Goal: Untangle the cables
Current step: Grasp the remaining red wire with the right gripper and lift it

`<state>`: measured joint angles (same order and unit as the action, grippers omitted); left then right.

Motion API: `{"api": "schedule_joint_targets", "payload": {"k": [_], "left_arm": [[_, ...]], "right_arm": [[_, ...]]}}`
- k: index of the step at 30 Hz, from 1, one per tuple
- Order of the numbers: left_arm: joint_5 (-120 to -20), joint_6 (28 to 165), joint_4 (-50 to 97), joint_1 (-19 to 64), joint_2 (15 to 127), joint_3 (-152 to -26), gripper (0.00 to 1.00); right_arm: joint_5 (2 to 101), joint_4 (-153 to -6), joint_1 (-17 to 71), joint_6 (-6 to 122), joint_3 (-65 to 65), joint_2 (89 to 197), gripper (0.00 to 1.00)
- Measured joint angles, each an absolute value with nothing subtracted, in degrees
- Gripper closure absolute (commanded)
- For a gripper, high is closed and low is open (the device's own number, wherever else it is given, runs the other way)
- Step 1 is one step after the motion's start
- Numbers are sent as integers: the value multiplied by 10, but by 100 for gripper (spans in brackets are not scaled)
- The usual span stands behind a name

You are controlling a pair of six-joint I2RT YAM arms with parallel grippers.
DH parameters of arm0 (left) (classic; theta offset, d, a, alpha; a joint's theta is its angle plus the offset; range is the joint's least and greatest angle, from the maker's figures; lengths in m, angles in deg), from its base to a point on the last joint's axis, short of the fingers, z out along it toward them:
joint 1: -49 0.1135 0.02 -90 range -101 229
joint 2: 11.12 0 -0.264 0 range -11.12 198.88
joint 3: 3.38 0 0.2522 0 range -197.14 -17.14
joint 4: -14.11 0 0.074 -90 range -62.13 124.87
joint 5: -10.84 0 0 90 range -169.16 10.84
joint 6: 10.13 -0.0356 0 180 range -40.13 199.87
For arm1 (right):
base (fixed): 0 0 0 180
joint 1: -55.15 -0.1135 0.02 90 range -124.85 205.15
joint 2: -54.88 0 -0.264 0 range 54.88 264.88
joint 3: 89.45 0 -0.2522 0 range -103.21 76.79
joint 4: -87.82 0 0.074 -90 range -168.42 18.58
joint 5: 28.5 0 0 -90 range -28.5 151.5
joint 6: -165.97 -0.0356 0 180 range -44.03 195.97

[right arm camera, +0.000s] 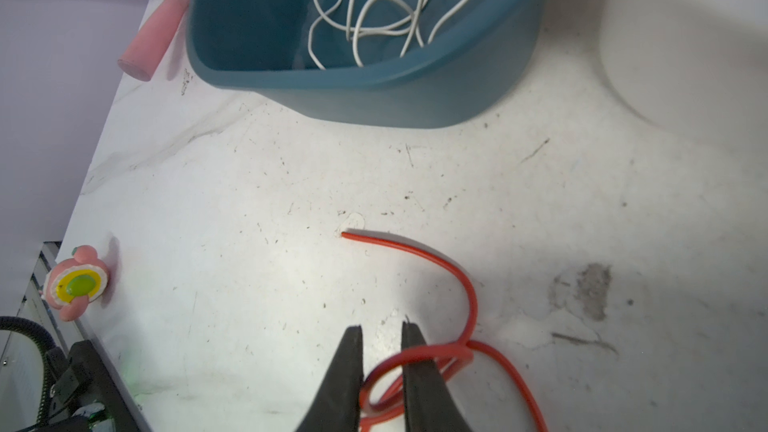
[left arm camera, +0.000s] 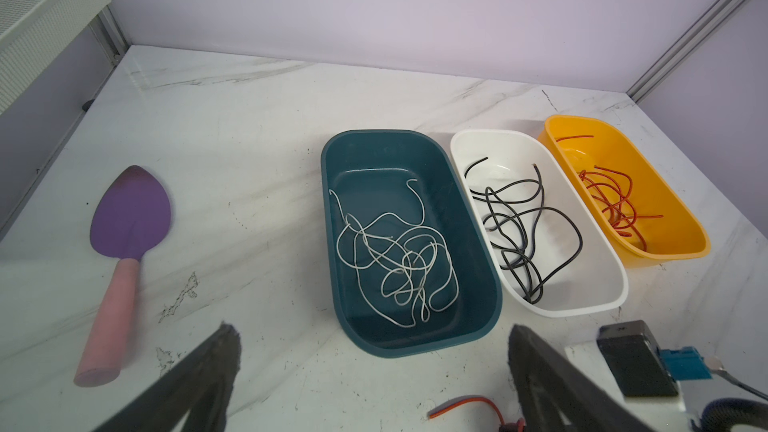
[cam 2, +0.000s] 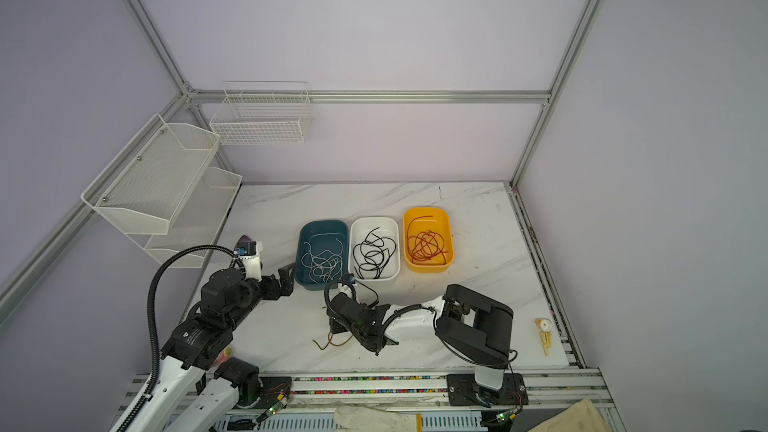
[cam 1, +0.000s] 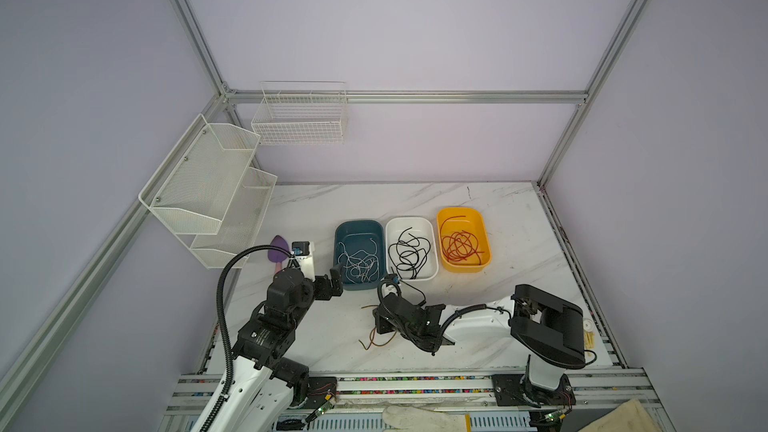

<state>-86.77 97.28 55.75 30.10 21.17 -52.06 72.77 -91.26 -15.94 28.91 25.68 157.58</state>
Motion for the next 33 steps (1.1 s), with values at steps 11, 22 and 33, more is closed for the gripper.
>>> {"api": "schedule_joint_targets", "payload": {"k": [11,22,33], "left_arm": [[-866,973,557,301,212,-521,0],[-864,973,557,301,212,-520,0],[-864,973,557,301,217,-520,0]], "right_arm": [[733,-912,-159,305,257,1574,100],[747,-903,-159,330,282,1485,100],[786,-860,-159,358,303,1373,100]]}}
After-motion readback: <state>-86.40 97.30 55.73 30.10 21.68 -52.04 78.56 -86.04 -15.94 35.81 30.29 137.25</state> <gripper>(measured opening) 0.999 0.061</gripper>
